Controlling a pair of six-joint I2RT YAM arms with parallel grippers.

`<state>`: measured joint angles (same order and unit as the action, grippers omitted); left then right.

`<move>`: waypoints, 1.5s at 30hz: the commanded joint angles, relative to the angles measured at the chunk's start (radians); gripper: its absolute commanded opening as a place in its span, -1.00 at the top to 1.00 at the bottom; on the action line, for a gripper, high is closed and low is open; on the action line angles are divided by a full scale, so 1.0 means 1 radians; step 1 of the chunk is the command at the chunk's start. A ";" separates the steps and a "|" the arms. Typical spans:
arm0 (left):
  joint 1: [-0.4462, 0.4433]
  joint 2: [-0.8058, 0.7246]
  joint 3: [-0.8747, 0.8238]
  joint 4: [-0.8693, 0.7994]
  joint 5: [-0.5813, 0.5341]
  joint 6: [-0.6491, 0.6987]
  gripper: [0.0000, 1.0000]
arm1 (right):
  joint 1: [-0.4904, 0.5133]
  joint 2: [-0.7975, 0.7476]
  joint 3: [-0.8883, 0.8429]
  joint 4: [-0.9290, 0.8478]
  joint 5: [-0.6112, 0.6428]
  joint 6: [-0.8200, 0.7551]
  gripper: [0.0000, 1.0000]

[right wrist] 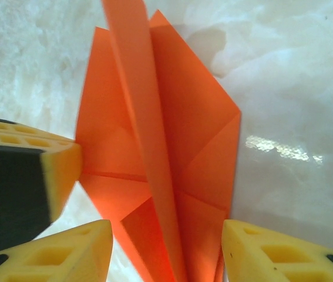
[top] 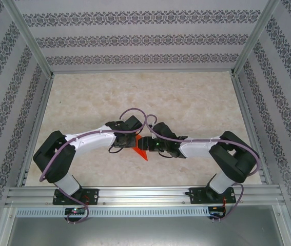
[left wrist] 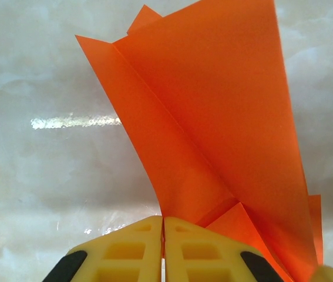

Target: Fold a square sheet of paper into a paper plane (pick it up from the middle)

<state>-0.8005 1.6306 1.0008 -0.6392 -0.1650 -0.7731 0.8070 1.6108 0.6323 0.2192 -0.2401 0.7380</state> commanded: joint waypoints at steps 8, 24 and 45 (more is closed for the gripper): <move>0.000 -0.023 -0.012 0.040 0.008 -0.002 0.80 | 0.027 0.033 -0.025 0.119 -0.055 0.004 -0.01; 0.000 -0.026 -0.008 0.042 0.012 -0.002 0.79 | 0.088 0.076 0.065 -0.065 0.053 -0.090 0.32; 0.001 -0.109 -0.032 0.068 0.043 0.009 0.62 | 0.113 0.092 0.180 -0.284 0.237 -0.136 0.92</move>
<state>-0.7990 1.5780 0.9741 -0.6247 -0.1383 -0.7799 0.9066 1.7252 0.7891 0.0139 -0.0853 0.6254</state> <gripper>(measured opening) 0.182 0.050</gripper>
